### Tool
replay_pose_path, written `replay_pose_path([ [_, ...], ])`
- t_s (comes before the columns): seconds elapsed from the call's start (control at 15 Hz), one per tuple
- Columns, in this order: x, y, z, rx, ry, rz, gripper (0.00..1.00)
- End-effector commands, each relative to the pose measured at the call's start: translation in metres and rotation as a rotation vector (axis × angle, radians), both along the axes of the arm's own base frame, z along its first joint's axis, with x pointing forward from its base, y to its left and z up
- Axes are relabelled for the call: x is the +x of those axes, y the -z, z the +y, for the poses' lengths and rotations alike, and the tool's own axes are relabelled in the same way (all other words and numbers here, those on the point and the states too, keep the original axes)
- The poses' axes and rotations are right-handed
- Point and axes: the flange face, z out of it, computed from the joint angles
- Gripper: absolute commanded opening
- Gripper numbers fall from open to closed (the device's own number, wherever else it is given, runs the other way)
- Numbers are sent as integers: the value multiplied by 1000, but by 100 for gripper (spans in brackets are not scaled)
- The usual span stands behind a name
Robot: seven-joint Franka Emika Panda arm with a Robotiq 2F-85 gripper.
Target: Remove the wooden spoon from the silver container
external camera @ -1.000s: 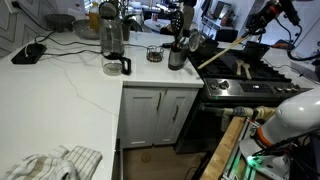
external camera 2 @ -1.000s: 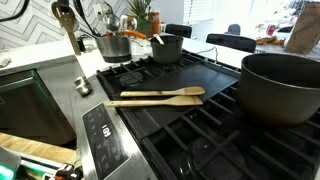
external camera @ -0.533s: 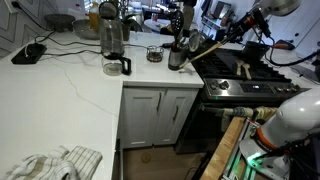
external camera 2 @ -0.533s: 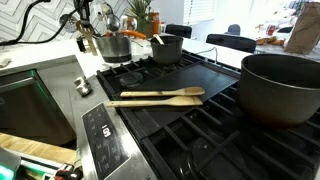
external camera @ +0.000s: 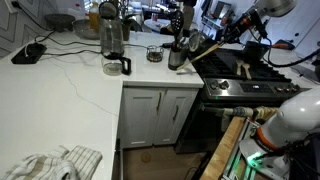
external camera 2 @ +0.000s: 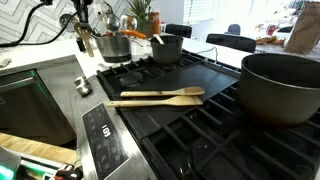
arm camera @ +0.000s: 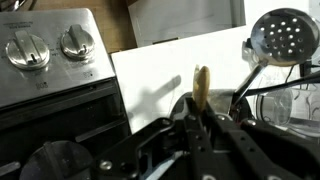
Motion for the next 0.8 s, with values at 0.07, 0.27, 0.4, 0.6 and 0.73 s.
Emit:
replay_pose_path([
  [0.07, 15, 22, 22, 7, -114, -65, 2],
  [0.27, 24, 45, 42, 40, -206, -105, 2],
  [0.4, 30, 56, 46, 3, -207, -156, 2],
  [0.6, 37, 72, 49, 22, -178, -253, 2],
  [0.73, 40, 82, 60, 66, -179, -314, 2],
])
